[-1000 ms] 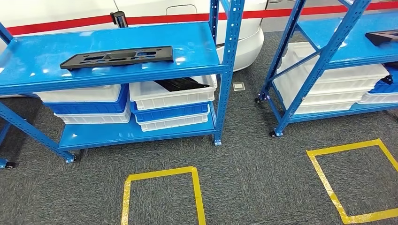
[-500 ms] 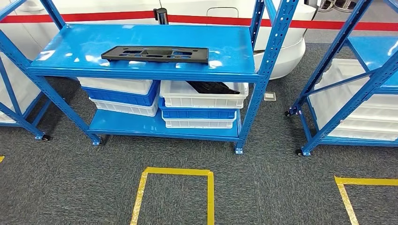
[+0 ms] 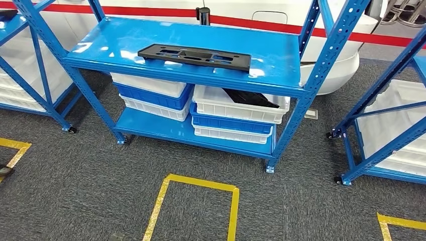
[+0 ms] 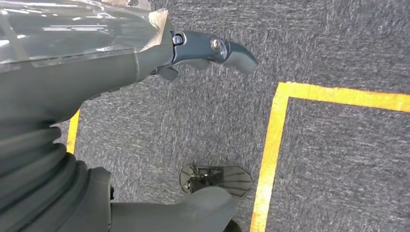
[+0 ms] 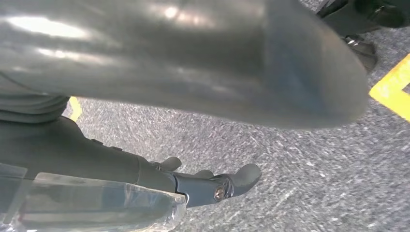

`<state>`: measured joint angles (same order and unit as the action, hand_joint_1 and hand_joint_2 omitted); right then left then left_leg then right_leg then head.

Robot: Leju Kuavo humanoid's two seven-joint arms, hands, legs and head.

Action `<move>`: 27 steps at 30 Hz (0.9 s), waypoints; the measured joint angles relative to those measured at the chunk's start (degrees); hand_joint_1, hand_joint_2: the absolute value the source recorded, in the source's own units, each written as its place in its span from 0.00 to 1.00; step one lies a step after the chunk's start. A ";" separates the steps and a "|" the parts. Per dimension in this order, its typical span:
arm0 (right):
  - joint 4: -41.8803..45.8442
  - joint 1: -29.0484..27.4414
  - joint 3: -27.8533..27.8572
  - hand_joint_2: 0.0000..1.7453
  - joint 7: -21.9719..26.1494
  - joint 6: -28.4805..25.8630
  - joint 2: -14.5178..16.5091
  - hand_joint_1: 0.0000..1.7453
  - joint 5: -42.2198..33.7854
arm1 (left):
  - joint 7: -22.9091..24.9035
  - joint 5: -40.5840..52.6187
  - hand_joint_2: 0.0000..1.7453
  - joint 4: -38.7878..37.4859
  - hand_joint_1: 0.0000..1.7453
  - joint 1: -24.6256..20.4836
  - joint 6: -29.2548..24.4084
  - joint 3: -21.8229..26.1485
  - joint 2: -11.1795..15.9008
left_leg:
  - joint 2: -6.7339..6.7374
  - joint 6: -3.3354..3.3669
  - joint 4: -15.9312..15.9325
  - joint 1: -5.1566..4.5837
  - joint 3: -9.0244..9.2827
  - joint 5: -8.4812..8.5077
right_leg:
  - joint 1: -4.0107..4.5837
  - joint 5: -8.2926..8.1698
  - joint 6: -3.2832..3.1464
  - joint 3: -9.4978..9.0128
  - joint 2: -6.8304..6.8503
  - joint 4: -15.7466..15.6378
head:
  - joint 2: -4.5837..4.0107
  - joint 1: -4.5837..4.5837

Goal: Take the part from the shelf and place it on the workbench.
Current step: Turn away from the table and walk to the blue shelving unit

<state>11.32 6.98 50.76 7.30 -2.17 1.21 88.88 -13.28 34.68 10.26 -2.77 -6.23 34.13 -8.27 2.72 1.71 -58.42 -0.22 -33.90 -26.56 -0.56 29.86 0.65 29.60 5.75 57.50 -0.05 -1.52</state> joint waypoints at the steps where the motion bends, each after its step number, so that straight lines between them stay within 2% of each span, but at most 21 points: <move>1: 0.01 0.15 -0.14 0.25 -0.49 0.14 0.03 0.00 0.04 | -0.16 0.00 1.00 -0.01 0.00 0.06 0.04 0.01 -0.01 | -0.41 0.30 0.40 0.07 0.20 0.16 | 0.13 0.08 0.28 -0.27 0.29 -0.16 | 0.00 0.02; 2: 0.01 0.26 -0.29 0.50 -1.06 0.25 0.06 0.00 0.16 | -0.41 0.00 1.00 -0.01 0.00 0.13 0.10 0.02 -0.05 | -0.72 0.55 0.91 0.16 0.56 0.42 | 0.15 0.25 0.52 -0.41 -0.01 -0.02 | 0.00 0.04; 3: 0.01 0.26 -0.48 0.75 -1.56 0.35 0.11 0.00 0.34 | -0.68 -0.01 1.00 -0.01 0.00 0.10 0.13 0.03 -0.08 | -1.03 0.87 1.49 0.35 0.97 0.74 | 0.18 0.85 0.63 -0.09 -1.00 1.05 | 0.01 0.11; 4: 0.01 0.17 -0.69 1.00 -1.97 0.50 0.14 0.00 0.55 | -0.90 -0.01 1.00 -0.01 0.00 0.01 0.12 0.04 -0.10 | -1.39 1.13 2.03 0.54 1.37 1.03 | 0.15 1.97 0.60 1.03 -2.33 3.43 | 0.00 0.24; 6: 0.00 -0.10 -1.04 1.00 -2.59 1.02 0.20 0.00 0.87 | -0.99 0.02 1.00 -0.01 0.00 -0.18 0.07 0.05 -0.14 | -2.13 1.46 2.28 0.58 1.57 1.08 | -0.22 4.86 0.36 4.87 -4.79 10.85 | 0.01 0.45; 7: 0.00 -0.26 -1.14 1.00 -2.85 1.36 0.20 0.00 0.94 | -0.88 0.02 1.00 -0.01 0.00 -0.21 0.07 0.05 -0.16 | -2.60 1.50 2.27 0.57 1.59 1.01 | -0.33 5.78 0.49 6.86 -5.18 14.10 | 0.00 0.52; 8: 0.00 -0.37 -1.26 1.00 -3.08 1.70 0.20 0.00 0.99 | -0.76 0.02 1.00 -0.02 0.00 -0.16 0.10 0.06 -0.22 | -3.04 1.47 2.25 0.57 1.64 0.93 | -0.42 5.77 0.86 8.02 -5.30 15.51 | 0.00 0.52; 9: 0.00 -0.45 -1.41 1.00 -3.27 2.04 0.20 0.00 1.01 | -0.63 0.02 1.00 -0.02 0.00 -0.11 0.14 0.07 -0.27 | -3.46 1.35 2.19 0.61 1.74 0.82 | -0.53 4.75 1.45 8.13 -5.33 14.68 | -0.01 0.52; 11: 0.00 -0.46 -1.76 1.00 -3.69 2.56 0.21 0.00 0.81 | -0.50 -0.02 1.00 -0.02 0.00 -0.07 0.24 0.07 -0.40 | -4.09 0.85 1.90 0.71 1.99 0.45 | -0.88 0.94 2.62 5.37 -5.36 7.49 | -0.01 0.54; 12: -0.01 -0.54 -2.06 1.00 -3.94 2.72 0.27 0.00 0.45 | -0.42 -0.17 1.00 0.03 0.00 -0.07 0.31 0.03 -0.38 | -4.35 0.46 1.63 0.64 2.09 0.12 | -0.91 -0.67 2.74 3.82 -5.45 3.80 | 0.00 0.60; 13: -0.02 -0.67 -2.50 1.00 -4.17 2.83 0.33 0.00 -0.19 | -0.30 -0.45 1.00 0.13 0.00 -0.06 0.40 -0.08 -0.31 | -4.51 0.13 1.36 0.52 2.13 -0.21 | -0.97 -1.68 2.45 2.64 -5.52 1.30 | 0.00 0.61; 14: -0.03 -0.85 -3.14 1.00 -4.36 2.86 0.41 0.00 -1.17 | -0.10 -0.89 1.00 0.29 0.00 -0.02 0.53 -0.26 -0.16 | -4.61 0.20 1.14 0.39 2.13 -0.51 | -0.98 -2.12 2.00 2.05 -5.59 0.11 | 0.00 0.62; 16: -0.03 -1.34 -4.62 0.50 -4.65 2.87 0.48 0.00 -3.88 | 0.38 -2.02 1.00 0.57 0.00 0.15 0.79 -0.82 0.16 | -4.63 1.16 1.00 0.27 2.11 -0.67 | -0.91 -2.27 1.28 1.80 -5.63 0.05 | 0.00 0.55; 17: -0.01 -1.63 -5.36 0.25 -4.75 2.87 0.48 0.00 -5.39 | 0.62 -2.62 1.00 0.69 0.00 0.30 0.89 -1.17 0.31 | -4.61 1.71 1.02 0.30 2.13 -0.64 | -0.83 -2.31 1.21 1.79 -5.66 0.07 | 0.00 0.54; 18: 0.05 -1.97 -6.16 0.00 -4.82 2.87 0.45 0.00 -7.07 | 0.86 -3.26 1.00 0.81 0.00 0.49 1.01 -1.61 0.45 | -4.58 1.93 1.08 0.34 2.17 -0.60 | -0.73 -2.32 1.15 1.79 -5.71 0.07 | 0.01 0.53; 22: 0.53 -3.11 -9.75 0.00 -4.94 2.84 0.40 0.00 -14.24 | 1.93 -6.01 1.00 1.51 0.00 1.18 1.40 -3.84 0.98 | -4.54 1.88 1.42 0.44 2.36 -0.61 | -0.46 -2.14 0.76 1.79 -5.79 0.09 | 0.01 0.53; 24: 0.85 -3.57 -11.51 0.00 -5.04 2.81 0.38 0.00 -17.66 | 2.45 -7.35 0.50 1.93 0.00 1.63 1.55 -5.01 1.30 | -4.53 1.67 1.50 0.49 2.41 -0.60 | -0.35 -2.06 0.62 1.79 -5.78 0.11 | 0.00 0.54; 26: 1.24 -4.06 -13.24 0.00 -5.15 2.79 0.32 0.00 -21.07 | 2.96 -8.63 0.00 2.31 0.00 2.13 1.81 -6.19 1.58 | -4.53 0.83 1.58 0.61 2.47 -0.60 | -0.23 -2.01 0.54 1.80 -5.78 0.13 | 0.00 0.54; 27: 1.44 -4.33 -14.14 0.00 -5.19 2.78 0.27 0.00 -22.83 | 3.22 -9.31 0.00 2.52 0.00 2.39 1.96 -6.83 1.72 | -4.53 0.19 1.63 0.69 2.50 -0.62 | -0.18 -1.99 0.51 1.80 -5.78 0.14 | 0.00 0.54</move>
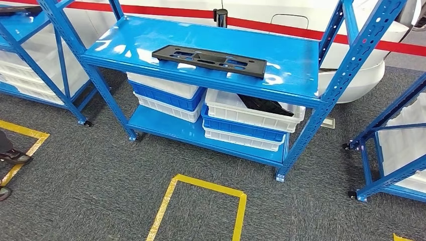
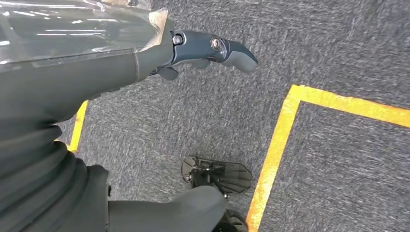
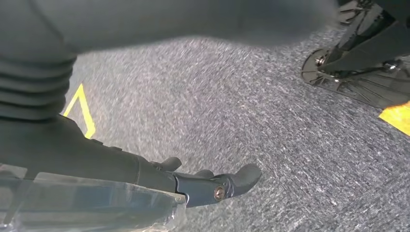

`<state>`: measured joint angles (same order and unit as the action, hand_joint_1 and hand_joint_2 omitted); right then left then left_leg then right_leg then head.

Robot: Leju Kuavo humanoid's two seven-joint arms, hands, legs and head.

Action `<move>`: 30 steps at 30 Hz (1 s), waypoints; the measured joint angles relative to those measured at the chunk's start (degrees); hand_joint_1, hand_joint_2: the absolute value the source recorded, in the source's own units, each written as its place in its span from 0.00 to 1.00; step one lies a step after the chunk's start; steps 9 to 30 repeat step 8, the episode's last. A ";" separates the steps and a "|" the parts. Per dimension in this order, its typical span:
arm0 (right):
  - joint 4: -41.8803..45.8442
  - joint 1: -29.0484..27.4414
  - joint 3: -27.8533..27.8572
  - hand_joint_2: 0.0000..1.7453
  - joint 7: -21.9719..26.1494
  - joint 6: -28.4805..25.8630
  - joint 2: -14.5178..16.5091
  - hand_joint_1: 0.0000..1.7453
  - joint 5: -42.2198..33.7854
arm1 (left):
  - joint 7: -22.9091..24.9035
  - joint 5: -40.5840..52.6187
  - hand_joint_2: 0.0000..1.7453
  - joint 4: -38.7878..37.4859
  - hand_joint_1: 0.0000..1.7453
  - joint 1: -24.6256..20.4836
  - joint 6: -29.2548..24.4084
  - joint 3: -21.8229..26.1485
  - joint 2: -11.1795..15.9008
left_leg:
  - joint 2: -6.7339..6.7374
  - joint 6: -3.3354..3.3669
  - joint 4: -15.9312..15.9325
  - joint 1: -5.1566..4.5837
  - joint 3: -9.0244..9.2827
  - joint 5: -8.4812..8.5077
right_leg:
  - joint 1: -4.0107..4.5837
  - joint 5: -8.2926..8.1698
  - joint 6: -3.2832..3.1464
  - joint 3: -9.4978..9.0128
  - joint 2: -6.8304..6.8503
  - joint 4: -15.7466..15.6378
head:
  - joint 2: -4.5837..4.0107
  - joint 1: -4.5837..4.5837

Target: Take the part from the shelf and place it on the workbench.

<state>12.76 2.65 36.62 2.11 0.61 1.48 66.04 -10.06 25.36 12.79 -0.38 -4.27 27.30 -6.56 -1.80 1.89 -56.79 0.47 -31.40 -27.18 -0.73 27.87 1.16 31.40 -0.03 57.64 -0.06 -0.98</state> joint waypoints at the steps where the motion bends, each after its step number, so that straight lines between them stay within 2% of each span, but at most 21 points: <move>1: 0.21 -0.28 -0.91 0.00 -0.04 -0.01 -0.05 0.00 -1.79 | 0.26 -0.67 0.00 0.22 0.00 0.26 0.11 -0.65 0.10 | 0.00 -0.57 0.04 0.07 0.03 -0.02 | 0.05 0.02 -0.03 0.00 0.00 0.01 | 0.00 0.01; 3: 0.63 -0.84 -2.75 0.00 -0.13 -0.02 -0.17 0.00 -5.39 | 0.81 -2.04 0.00 0.64 0.00 0.77 0.29 -1.98 0.34 | 0.00 -1.13 0.07 0.10 0.05 -0.05 | 0.10 0.05 -0.07 -0.01 0.00 0.01 | 0.01 0.03; 8: 1.68 -2.15 -6.96 0.00 -0.44 -0.10 -0.37 0.00 -13.38 | 2.01 -5.12 0.00 1.70 0.00 1.81 0.75 -5.06 1.03 | 0.00 -1.17 0.06 -0.20 0.06 -0.11 | 0.06 0.06 -0.08 -0.01 0.01 -0.04 | -0.01 0.03; 30: 1.68 -2.15 -6.96 0.00 -0.44 -0.10 -0.37 0.00 -13.38 | 2.01 -5.12 0.00 1.70 0.00 1.81 0.75 -5.06 1.03 | 0.00 -1.17 0.06 -0.20 0.06 -0.11 | 0.06 0.06 -0.08 -0.01 0.01 -0.04 | -0.01 0.03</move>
